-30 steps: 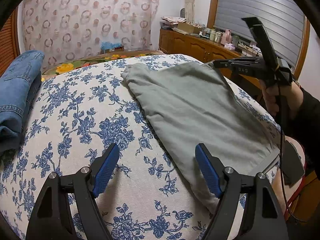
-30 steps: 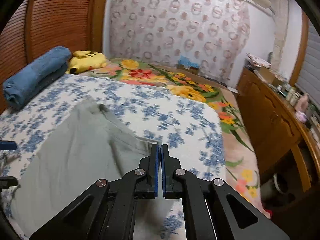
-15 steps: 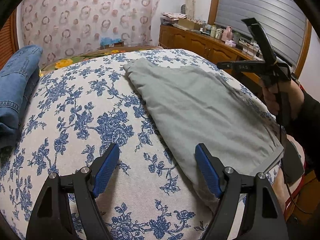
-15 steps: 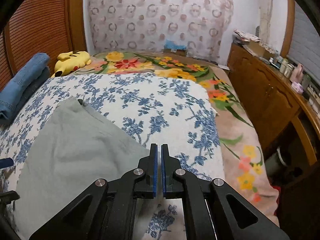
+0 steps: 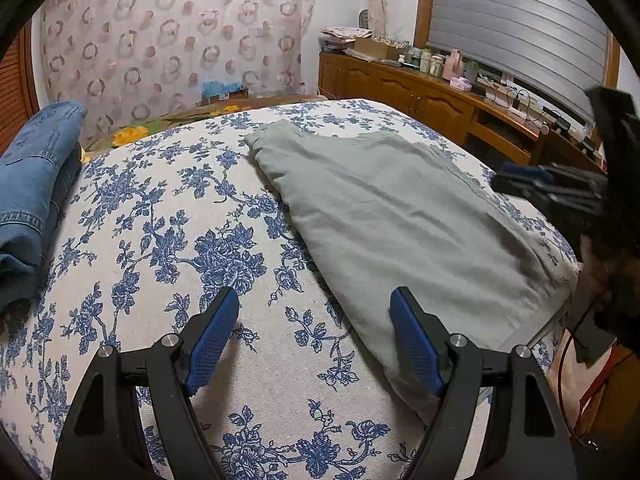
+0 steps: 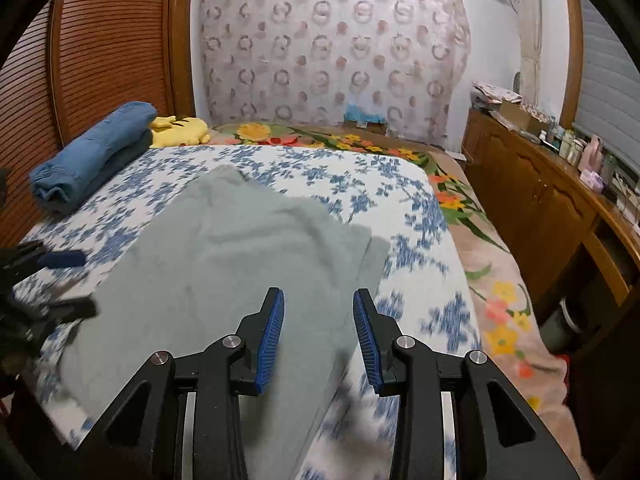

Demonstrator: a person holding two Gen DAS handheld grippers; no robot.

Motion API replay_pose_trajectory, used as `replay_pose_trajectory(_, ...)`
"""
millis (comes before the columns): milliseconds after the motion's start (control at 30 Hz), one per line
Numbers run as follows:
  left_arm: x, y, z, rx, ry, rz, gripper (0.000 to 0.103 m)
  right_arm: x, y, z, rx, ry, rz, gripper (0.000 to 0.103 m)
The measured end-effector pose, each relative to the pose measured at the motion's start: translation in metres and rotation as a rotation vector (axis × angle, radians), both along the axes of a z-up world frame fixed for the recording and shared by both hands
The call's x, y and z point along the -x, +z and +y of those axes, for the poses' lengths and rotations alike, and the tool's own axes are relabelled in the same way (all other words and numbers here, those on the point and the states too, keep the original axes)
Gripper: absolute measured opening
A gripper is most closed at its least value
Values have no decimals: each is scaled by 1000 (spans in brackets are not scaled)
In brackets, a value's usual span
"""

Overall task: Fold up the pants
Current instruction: 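Move the left gripper to the folded pants end and close on it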

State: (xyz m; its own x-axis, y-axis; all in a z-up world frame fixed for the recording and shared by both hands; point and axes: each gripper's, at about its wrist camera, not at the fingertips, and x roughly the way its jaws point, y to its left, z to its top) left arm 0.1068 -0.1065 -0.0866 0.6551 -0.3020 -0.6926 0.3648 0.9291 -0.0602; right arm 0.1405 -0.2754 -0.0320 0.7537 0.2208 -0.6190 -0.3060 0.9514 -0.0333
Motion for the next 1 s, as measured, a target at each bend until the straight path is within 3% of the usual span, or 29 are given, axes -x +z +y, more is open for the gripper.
replay_pose_trajectory(367,17,9,3,9,-16,-20,79,50,-4,-10,-37,-31,26,37)
replay_pose_trajectory(800,62,16,6,30,-91,-21,79,76,8,-18,-125,-54,54,37)
replay_pose_trajectory(1000,69,5,1,35,-112,8,68,80,7,-16,-119,-59,64,37)
